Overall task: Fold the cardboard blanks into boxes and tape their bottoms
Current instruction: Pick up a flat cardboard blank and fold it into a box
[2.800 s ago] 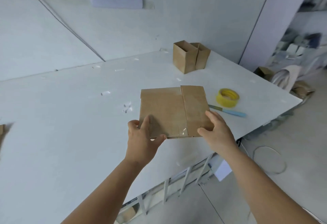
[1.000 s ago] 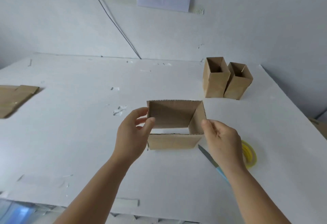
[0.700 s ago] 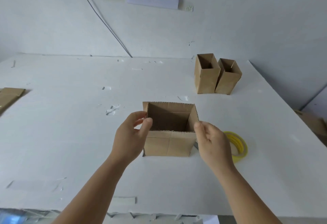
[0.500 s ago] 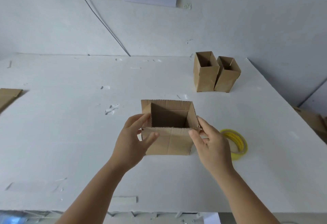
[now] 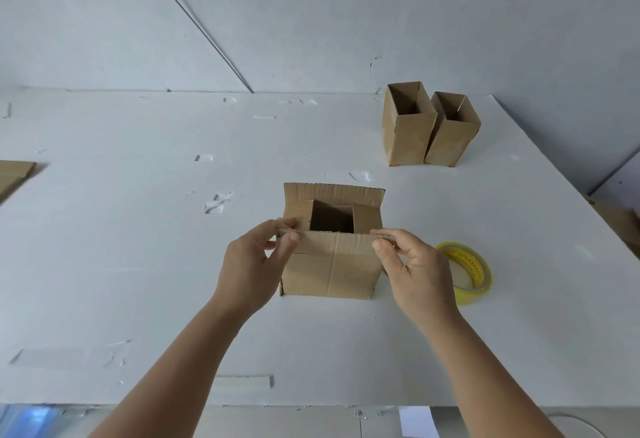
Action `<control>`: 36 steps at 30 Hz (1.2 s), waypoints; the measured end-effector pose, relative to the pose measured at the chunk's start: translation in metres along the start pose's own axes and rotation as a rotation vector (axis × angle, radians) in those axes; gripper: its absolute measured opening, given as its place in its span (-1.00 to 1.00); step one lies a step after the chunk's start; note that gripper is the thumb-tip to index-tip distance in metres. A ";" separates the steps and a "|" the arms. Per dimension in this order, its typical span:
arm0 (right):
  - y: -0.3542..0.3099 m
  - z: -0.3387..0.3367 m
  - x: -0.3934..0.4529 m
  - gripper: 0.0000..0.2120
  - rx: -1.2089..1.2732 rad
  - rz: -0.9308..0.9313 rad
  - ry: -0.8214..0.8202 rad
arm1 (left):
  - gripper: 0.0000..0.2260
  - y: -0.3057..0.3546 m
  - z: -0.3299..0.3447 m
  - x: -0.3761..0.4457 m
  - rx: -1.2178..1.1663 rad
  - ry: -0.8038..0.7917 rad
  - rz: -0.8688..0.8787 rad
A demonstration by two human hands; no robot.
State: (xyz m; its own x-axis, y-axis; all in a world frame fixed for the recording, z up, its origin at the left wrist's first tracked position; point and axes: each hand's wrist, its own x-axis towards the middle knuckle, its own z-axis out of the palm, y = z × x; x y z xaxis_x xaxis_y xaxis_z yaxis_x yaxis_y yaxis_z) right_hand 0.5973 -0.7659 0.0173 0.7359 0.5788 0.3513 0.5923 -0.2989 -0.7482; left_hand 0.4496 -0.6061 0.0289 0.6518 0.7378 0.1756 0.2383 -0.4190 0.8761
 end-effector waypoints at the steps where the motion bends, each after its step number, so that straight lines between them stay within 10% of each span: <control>1: -0.001 0.002 0.001 -0.83 -0.002 0.019 0.026 | -0.93 0.001 0.001 0.002 0.011 0.032 -0.004; 12: -0.008 0.005 0.028 -0.31 -0.219 -0.105 -0.188 | -0.29 -0.003 0.003 0.028 0.315 -0.046 0.233; 19: 0.000 0.010 0.028 -0.74 -0.373 -0.261 -0.034 | -0.65 -0.002 0.003 0.034 0.616 -0.138 0.460; 26: 0.005 0.011 0.022 -0.60 -0.459 -0.335 -0.112 | -0.39 0.003 0.016 0.021 0.752 -0.327 0.529; 36: 0.005 0.008 0.017 -0.38 -0.388 -0.185 -0.306 | -0.52 0.000 0.051 0.010 0.865 -0.277 0.549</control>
State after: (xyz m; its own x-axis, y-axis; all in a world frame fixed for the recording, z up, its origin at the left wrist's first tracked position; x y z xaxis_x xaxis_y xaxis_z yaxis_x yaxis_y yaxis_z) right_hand 0.6098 -0.7516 0.0154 0.5129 0.8259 0.2341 0.8235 -0.3965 -0.4058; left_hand 0.4925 -0.6258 0.0082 0.9409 0.2326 0.2462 0.2216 -0.9725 0.0717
